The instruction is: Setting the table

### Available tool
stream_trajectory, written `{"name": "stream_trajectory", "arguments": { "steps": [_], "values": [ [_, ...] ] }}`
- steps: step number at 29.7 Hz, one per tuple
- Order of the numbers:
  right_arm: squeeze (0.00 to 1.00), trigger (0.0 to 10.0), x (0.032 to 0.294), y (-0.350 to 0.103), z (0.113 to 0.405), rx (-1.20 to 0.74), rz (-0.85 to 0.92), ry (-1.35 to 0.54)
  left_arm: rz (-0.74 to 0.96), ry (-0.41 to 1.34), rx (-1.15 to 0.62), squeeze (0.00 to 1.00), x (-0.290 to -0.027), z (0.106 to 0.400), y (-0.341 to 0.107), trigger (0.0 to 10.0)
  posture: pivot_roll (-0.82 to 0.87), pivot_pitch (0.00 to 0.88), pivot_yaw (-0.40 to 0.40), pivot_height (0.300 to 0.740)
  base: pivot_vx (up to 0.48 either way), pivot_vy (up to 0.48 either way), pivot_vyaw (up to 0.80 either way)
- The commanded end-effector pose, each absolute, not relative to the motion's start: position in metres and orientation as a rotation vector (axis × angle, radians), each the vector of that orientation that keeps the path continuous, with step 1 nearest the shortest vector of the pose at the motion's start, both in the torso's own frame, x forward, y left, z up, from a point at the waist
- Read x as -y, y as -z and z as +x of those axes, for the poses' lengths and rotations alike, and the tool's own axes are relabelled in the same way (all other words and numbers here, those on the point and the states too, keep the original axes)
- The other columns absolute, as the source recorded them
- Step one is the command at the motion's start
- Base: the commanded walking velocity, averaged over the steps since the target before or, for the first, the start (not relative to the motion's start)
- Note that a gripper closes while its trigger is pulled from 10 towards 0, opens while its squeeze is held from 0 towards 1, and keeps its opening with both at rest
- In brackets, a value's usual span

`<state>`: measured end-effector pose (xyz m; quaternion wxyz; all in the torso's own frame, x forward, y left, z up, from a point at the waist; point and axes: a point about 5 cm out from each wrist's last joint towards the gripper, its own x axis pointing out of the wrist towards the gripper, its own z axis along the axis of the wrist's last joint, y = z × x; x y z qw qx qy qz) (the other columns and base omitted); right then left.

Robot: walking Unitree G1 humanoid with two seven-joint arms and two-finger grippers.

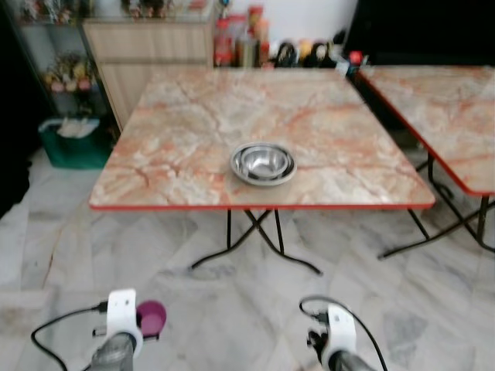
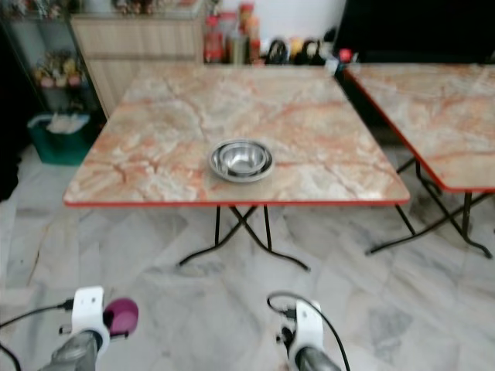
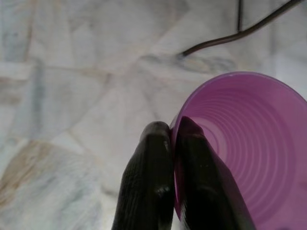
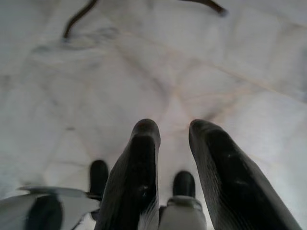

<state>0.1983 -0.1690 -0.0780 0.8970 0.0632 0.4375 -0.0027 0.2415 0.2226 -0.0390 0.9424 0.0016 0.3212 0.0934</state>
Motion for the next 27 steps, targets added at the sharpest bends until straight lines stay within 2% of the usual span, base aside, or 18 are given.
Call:
{"name": "stream_trajectory", "arguments": {
  "steps": [1,9,23,27],
  "values": [
    [0.00,10.0,0.1724,0.0783,0.1972,-0.907,0.129,0.019,0.003,-0.189,-0.703,0.00,-0.2226,0.2314,0.0468,10.0,0.10,0.000,-0.027,0.740,0.000,0.000,0.00],
    [0.00,10.0,0.1731,0.0790,0.1956,-0.912,0.117,0.015,0.001,-0.186,-0.688,0.00,-0.2225,0.2315,0.0461,10.0,0.10,0.000,-0.024,0.740,0.030,0.000,0.00],
    [0.00,10.0,0.1730,0.0799,0.1940,-0.917,0.102,0.011,-0.010,-0.181,-0.738,0.00,-0.2201,0.2232,0.0531,10.0,0.10,0.000,-0.020,0.740,0.355,0.000,0.00],
    [0.00,10.0,0.1752,0.0791,0.1949,-0.908,0.041,0.013,-0.014,-0.172,-0.738,0.00,-0.2196,0.2230,0.0533,10.0,0.10,0.000,-0.020,0.740,0.388,0.000,0.20]
  ]
}}
